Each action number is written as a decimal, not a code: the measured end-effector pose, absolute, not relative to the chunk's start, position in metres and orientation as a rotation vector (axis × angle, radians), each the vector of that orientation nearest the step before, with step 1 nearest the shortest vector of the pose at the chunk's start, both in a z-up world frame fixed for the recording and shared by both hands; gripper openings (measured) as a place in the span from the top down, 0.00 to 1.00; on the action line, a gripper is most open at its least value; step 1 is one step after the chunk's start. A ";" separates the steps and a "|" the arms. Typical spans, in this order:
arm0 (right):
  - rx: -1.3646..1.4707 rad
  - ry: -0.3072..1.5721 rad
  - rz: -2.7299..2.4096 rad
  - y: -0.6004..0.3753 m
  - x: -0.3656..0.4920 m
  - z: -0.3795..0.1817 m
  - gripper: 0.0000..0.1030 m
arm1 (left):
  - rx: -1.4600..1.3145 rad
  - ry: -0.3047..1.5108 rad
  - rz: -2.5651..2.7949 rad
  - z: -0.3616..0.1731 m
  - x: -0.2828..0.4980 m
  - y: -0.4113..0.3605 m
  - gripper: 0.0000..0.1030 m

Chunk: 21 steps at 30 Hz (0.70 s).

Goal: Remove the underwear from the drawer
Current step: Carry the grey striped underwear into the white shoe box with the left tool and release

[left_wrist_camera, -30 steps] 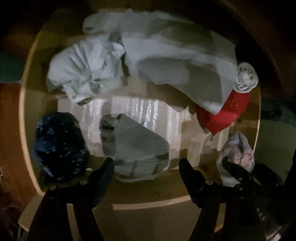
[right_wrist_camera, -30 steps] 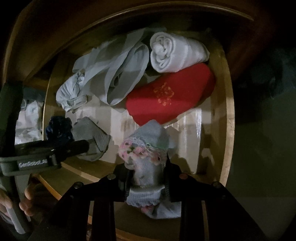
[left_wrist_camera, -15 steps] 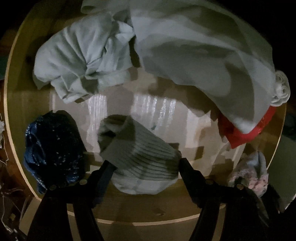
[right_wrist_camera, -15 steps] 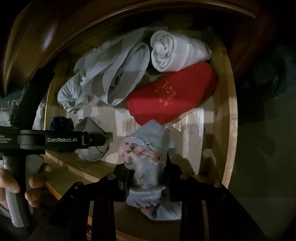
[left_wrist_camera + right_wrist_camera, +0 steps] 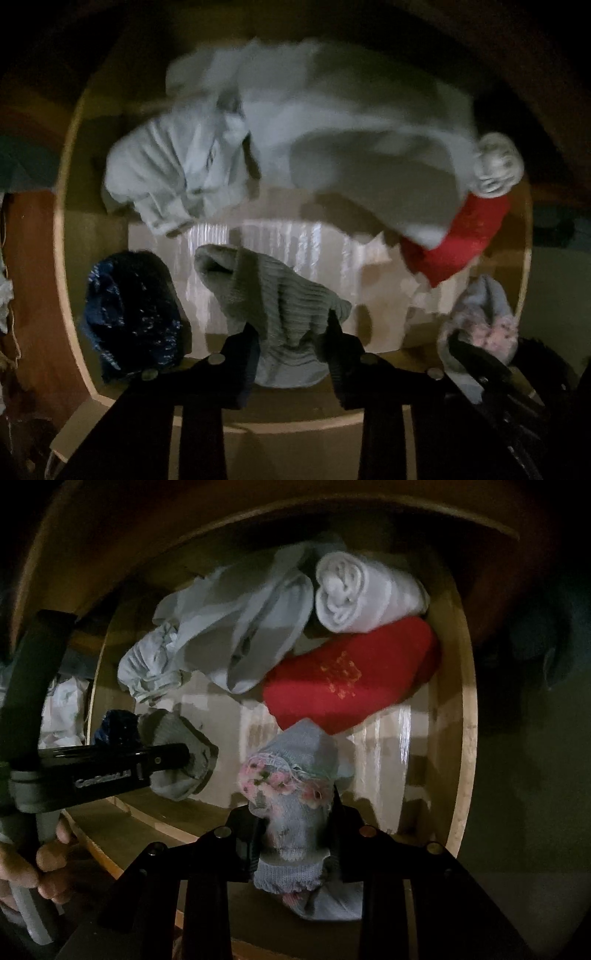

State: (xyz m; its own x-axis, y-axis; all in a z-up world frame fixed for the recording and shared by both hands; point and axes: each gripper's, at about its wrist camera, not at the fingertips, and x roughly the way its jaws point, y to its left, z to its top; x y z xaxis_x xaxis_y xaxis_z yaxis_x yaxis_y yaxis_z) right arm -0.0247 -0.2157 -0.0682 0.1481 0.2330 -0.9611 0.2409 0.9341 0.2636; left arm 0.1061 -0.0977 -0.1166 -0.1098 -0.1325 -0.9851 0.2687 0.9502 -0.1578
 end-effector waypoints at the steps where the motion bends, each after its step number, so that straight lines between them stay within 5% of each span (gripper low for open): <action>1: 0.393 1.420 -0.005 -0.214 -0.025 -0.066 0.73 | 0.108 1.632 -0.344 -0.109 0.107 -0.100 0.68; 21: 0.310 1.368 -0.093 -0.214 -0.027 -0.061 0.73 | 0.191 1.259 -0.429 -0.021 0.045 -0.058 0.68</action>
State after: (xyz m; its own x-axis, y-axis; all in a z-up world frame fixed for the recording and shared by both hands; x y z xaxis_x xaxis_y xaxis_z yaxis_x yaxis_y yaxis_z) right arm -0.0271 -0.2137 -0.0608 0.2054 0.1138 -0.9720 0.2445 0.9558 0.1636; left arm 0.0448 -0.0580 -0.0214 0.2410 -0.2077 -0.9480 0.4146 0.9053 -0.0929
